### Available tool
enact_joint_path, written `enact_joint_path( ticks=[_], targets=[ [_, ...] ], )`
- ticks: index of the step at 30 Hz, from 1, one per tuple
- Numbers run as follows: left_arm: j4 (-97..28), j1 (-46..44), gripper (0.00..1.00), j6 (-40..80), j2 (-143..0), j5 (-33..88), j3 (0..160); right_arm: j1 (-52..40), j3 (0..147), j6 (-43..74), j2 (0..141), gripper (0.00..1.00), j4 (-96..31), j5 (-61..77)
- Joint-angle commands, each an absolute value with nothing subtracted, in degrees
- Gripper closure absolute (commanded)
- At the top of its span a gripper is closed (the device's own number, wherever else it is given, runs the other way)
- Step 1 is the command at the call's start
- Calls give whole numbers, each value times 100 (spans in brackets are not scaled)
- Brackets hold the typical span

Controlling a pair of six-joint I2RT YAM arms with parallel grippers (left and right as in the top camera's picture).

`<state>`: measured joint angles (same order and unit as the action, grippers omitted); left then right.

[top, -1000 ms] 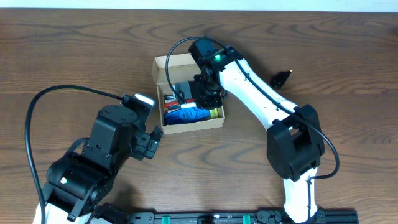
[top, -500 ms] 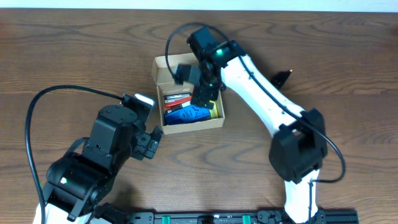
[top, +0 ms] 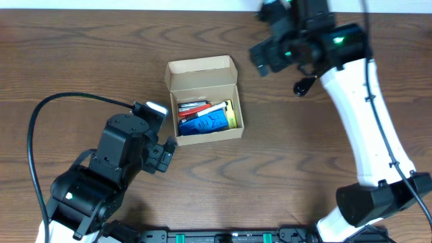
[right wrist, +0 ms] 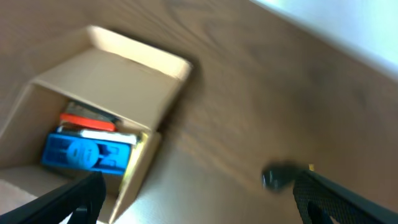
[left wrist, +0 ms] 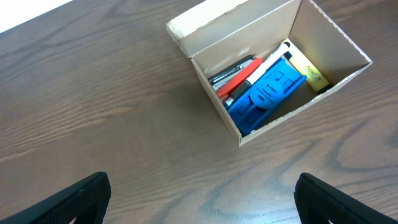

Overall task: Pack container
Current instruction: 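Move right gripper to the black tape dispenser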

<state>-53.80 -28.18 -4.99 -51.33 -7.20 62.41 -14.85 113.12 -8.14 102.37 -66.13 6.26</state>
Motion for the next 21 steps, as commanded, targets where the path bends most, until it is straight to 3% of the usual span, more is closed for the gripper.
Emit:
enact_joint_path(
  ticks=[1, 5, 13, 17, 21],
  targets=[
    [-5400, -2814, 5, -600, -5135, -679, 6311, -1035, 11233, 274, 10383, 1, -6810, 980],
    [-5400, -2814, 5, -600, -5135, -679, 6311, -644, 11039, 491, 10488, 1, -6670, 1345],
    [-5400, -2814, 5, -600, -5135, -679, 6311, -176, 10510, 4047, 10982, 3, -6458, 316],
    [-5400, -2814, 5, -600, -5135, -679, 6311, -167, 10510, 4685, 11367, 10, -6283, 82],
    [-5400, -2814, 5, -600, -5135, -679, 6311, -132, 10510, 5188, 11865, 11, -6257, -67]
  ],
)
